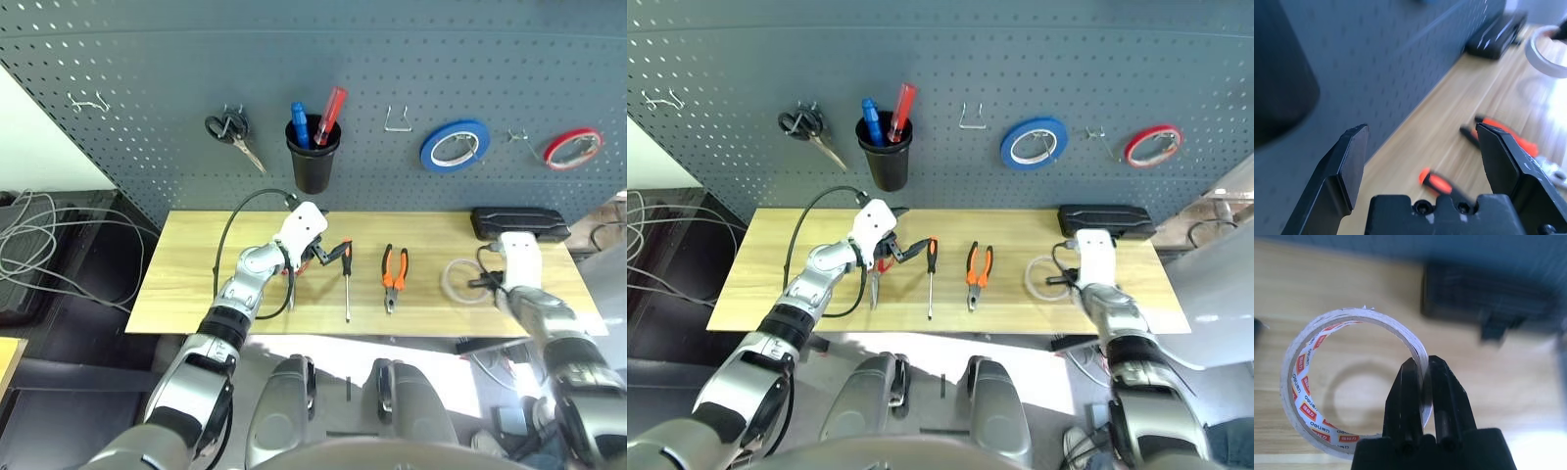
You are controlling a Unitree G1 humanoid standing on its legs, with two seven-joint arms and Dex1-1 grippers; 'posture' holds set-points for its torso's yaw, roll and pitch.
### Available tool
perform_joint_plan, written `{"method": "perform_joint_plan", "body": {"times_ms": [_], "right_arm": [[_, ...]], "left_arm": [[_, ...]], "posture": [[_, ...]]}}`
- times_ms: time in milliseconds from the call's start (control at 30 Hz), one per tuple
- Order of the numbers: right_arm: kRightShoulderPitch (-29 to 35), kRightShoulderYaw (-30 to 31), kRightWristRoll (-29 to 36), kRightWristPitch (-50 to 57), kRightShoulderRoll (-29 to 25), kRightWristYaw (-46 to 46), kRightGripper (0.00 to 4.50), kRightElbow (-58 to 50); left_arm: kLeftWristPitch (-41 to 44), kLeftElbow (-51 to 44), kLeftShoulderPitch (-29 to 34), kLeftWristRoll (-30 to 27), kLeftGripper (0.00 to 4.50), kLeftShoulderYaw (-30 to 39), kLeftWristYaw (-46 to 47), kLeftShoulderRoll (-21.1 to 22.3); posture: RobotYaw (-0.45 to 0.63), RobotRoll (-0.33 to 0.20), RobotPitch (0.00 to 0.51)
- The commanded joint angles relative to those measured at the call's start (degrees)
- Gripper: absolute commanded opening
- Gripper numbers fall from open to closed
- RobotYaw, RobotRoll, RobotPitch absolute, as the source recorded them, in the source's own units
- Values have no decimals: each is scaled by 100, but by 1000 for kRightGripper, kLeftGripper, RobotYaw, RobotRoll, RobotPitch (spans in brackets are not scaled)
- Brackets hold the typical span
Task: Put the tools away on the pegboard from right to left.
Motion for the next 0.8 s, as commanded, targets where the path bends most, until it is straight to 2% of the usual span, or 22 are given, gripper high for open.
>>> {"method": "perform_joint_plan", "body": {"times_ms": [33,167,267,467,633,800], "right_arm": [[510,-458,-218,-1010,-173,-332,19,-1273],[737,-758,-439,-1716,-269,-597,19,-1694],[663,-937,-566,-1925,-312,-782,19,-1763],[160,-1188,-743,-1802,-470,-1145,19,-1540],[-341,-1063,-800,-1695,-476,-1201,19,-1032],[-1046,-815,-786,-1526,-387,-1174,19,-60]], "left_arm": [[-191,-280,151,-346,4500,-37,-467,-130],[-74,-458,172,-570,4500,-55,-746,-296],[6,-570,179,-621,4500,-77,-851,-360],[16,-677,142,-597,4500,-60,-889,-366],[91,-713,90,-641,4500,-16,-885,-381],[150,-665,32,-598,4500,-40,-881,-393]], "posture": [[-4,0,110],[-18,0,108],[-22,0,107],[-19,0,107],[-7,0,107],[12,0,109]]}}
